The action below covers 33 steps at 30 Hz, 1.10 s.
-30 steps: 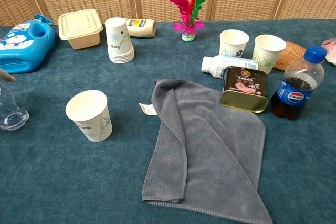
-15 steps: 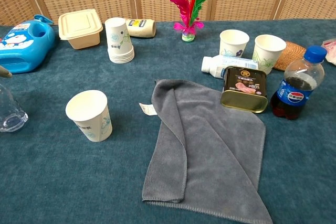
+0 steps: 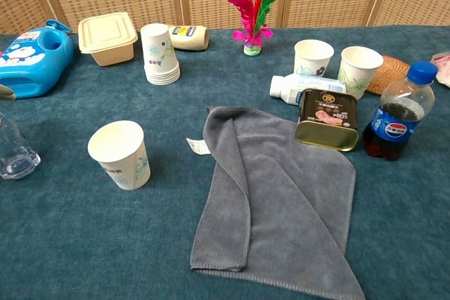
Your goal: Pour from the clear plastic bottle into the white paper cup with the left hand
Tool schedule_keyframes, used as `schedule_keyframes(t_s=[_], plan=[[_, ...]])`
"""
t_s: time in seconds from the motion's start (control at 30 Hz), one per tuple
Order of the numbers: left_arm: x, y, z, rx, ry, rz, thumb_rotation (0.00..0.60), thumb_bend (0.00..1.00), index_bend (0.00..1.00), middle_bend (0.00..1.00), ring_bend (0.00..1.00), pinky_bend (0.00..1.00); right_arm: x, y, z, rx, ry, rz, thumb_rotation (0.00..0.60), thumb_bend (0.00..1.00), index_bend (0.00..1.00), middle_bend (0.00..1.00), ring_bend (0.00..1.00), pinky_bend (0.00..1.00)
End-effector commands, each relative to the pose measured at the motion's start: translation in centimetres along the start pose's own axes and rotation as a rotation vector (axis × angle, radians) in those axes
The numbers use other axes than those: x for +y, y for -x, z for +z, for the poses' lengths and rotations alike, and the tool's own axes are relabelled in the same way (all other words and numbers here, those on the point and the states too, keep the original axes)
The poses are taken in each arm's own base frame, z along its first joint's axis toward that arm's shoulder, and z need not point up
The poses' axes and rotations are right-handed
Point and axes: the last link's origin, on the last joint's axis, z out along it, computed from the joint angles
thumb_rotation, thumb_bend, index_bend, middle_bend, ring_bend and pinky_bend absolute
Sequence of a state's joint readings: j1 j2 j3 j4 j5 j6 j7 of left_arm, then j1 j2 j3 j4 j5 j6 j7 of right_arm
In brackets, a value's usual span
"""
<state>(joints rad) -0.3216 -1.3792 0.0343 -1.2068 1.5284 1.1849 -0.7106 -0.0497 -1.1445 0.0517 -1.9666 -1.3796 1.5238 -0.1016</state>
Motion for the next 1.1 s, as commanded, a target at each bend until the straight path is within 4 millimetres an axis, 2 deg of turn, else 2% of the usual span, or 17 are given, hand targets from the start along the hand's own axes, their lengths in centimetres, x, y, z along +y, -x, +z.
schedule_keyframes(t_s=[0.03,0.33,0.67,0.9,1.1], plan=[[0.02,0.04,0.00,0.001,0.000,0.006,0.324,0.34,0.14,0.14,0.03,0.06,0.02,0.02,-0.03,-0.001,0.001,0.001,0.600,0.39,0.00,0.03,0.00,0.00],[0.07,0.04,0.02,-0.001,0.003,0.020,0.304,0.30,0.11,0.09,0.00,0.02,0.03,-0.03,-0.04,0.001,0.001,0.001,0.600,0.39,0.00,0.03,0.00,0.00],[0.08,0.02,-0.09,-0.006,0.006,0.026,0.243,0.27,0.08,0.06,0.00,0.00,0.07,-0.04,-0.06,0.002,0.001,0.002,0.600,0.39,0.00,0.03,0.00,0.00],[0.11,0.20,-0.20,-0.020,0.009,0.034,0.183,0.25,0.00,0.00,0.00,0.00,0.11,-0.07,-0.11,0.004,0.001,0.004,0.600,0.40,0.00,0.03,0.00,0.00],[0.27,0.29,-0.13,-0.019,0.020,0.038,0.141,0.23,0.00,0.00,0.00,0.00,0.12,-0.11,-0.13,0.006,0.002,0.004,0.600,0.39,0.00,0.03,0.00,0.00]])
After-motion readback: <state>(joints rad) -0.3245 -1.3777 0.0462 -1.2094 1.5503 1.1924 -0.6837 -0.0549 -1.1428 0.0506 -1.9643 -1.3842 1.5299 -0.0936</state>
